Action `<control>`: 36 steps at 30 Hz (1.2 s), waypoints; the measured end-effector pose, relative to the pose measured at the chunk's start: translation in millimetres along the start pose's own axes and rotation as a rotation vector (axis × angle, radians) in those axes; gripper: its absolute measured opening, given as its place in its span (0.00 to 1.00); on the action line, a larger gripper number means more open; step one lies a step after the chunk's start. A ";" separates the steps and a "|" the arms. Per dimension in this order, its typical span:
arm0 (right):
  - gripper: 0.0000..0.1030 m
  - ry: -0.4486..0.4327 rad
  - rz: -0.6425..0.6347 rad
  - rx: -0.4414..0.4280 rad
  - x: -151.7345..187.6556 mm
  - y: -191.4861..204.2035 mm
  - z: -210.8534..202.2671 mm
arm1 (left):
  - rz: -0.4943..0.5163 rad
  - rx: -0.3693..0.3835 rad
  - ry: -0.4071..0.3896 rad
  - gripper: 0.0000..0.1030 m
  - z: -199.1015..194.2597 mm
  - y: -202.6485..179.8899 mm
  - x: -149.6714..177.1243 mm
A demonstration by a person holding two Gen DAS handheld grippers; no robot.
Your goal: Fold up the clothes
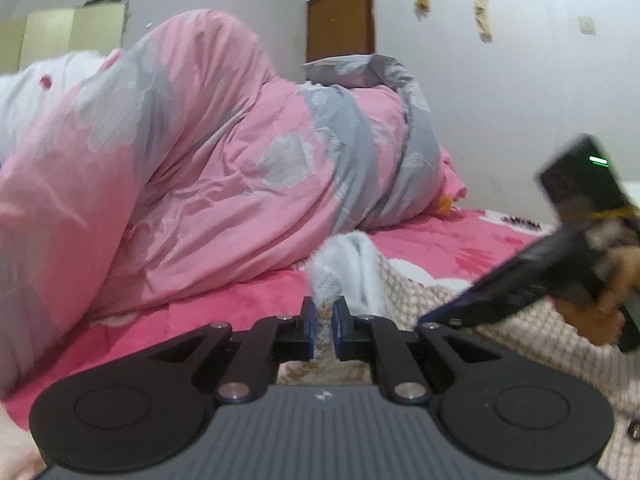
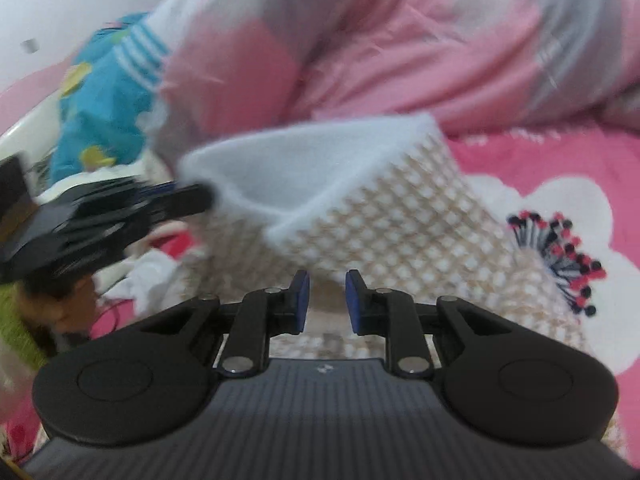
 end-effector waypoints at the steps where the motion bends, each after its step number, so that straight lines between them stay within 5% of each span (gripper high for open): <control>1: 0.18 0.019 0.020 0.000 -0.7 -4.3 9.5 | 0.026 -0.004 0.003 0.09 -0.7 -4.7 2.5; 7: 0.16 0.024 0.005 0.046 8.3 -12.2 47.7 | 0.164 -0.029 0.039 0.09 1.7 -29.3 24.2; 13: 0.20 -0.078 0.055 -0.057 -2.4 -18.2 -32.7 | 0.257 -0.053 0.040 0.09 -4.2 -38.3 37.6; 17: 0.46 -0.191 0.174 -0.037 -42.5 -44.9 -56.2 | 0.315 -0.071 0.052 0.09 -5.3 -45.6 44.0; 20: 0.47 -0.182 0.309 -0.070 -71.8 -67.1 -36.4 | 0.339 -0.081 0.061 0.09 -5.2 -48.4 47.2; 25: 0.41 -0.055 0.395 -0.101 -88.7 -84.4 18.8 | 0.399 -0.090 0.076 0.09 -6.0 -53.9 54.3; 27: 0.25 -0.001 0.404 -0.156 -83.3 -83.0 25.7 | 0.428 -0.092 0.081 0.09 -6.5 -54.9 57.8; 32: 0.18 -0.008 0.243 -0.254 -53.6 -65.0 -18.4 | 0.463 -0.099 0.088 0.09 -8.4 -52.5 67.1; 36: 0.18 0.003 0.119 -0.176 -13.1 -54.4 -39.7 | 0.469 -0.108 0.109 0.10 -9.4 -50.2 71.6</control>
Point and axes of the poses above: each gripper's, at about its wrist camera, not at the fingertips, and z roughly the way its jaws point, y to its left, x to its underside, the point moved 7 cm from there along z, roughly the way its jaws point, and after that the axes turned 8 degrees about y, right-handed, at the moved point
